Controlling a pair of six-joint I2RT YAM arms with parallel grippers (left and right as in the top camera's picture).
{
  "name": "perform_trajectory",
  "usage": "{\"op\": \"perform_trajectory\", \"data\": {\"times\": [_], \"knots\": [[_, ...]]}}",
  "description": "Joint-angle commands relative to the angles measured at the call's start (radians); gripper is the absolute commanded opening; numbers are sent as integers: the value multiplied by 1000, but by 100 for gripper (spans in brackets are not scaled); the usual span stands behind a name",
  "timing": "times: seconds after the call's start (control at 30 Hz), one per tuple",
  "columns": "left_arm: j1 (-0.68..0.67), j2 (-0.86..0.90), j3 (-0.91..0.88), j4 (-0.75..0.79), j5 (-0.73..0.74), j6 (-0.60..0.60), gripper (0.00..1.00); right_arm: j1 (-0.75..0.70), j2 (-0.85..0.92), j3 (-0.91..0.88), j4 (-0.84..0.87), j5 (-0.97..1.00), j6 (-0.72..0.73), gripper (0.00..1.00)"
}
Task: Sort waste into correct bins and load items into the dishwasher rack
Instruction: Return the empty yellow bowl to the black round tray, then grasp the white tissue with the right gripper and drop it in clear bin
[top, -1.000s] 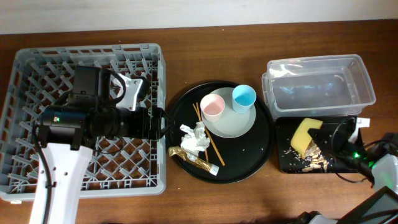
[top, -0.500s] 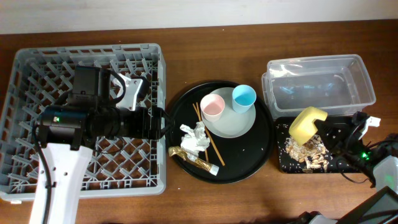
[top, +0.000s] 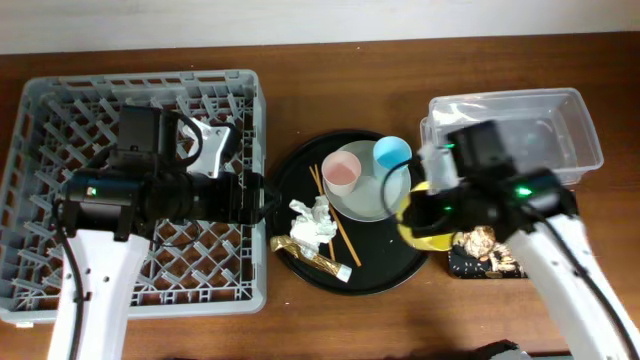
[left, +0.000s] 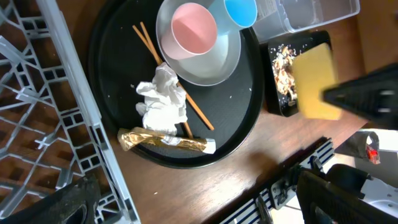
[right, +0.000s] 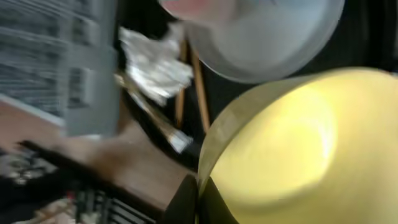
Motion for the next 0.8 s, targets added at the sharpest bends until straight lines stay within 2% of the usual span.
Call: {"op": "perform_trajectory", "data": {"times": [0.0, 0.17, 0.4, 0.53, 0.67, 0.7, 0.73, 0.77], "knots": [[-2, -3, 3, 1, 3, 5, 99, 142, 112, -7, 8, 104, 23, 4], [-2, -3, 3, 1, 3, 5, 99, 200, 264, -11, 15, 104, 23, 5], [-2, -3, 3, 1, 3, 5, 99, 200, 312, -34, 75, 137, 22, 10], [-2, -3, 3, 1, 4, 5, 99, 200, 312, -39, 114, 133, 21, 31], [-2, -3, 3, 1, 3, 5, 99, 197, 304, 169, -25, 101, 6, 33], [-2, -3, 3, 1, 4, 5, 99, 198, 298, 170, -31, 21, 6, 38], [-2, -3, 3, 1, 3, 5, 99, 210, 299, 155, -35, -58, 6, 47], [-2, -3, 3, 1, 3, 5, 99, 222, 299, 149, -42, -56, 2, 53]]}}
